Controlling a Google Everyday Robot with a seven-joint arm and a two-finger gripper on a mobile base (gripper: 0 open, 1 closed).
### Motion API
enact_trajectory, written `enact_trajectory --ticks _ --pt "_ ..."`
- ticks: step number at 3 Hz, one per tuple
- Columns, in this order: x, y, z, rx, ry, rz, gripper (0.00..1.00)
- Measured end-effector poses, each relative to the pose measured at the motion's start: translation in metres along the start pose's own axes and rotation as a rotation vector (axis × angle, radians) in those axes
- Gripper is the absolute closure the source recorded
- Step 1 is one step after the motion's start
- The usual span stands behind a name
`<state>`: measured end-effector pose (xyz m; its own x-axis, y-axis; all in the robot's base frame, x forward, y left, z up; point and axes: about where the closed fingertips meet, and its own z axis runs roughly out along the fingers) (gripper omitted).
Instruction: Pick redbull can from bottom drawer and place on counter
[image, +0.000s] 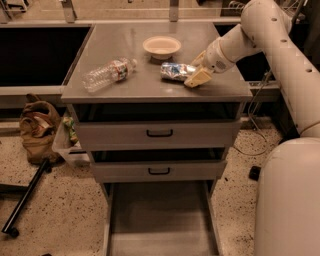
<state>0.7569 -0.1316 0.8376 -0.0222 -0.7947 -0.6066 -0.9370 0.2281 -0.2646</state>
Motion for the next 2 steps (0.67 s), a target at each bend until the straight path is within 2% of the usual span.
enact_trajectory --ticks 1,2 --pt "0.0000 0.0000 0.0000 0.000 0.000 0.000 0.00" --pt "0.0000 0.0000 0.0001 0.000 0.000 0.000 0.00"
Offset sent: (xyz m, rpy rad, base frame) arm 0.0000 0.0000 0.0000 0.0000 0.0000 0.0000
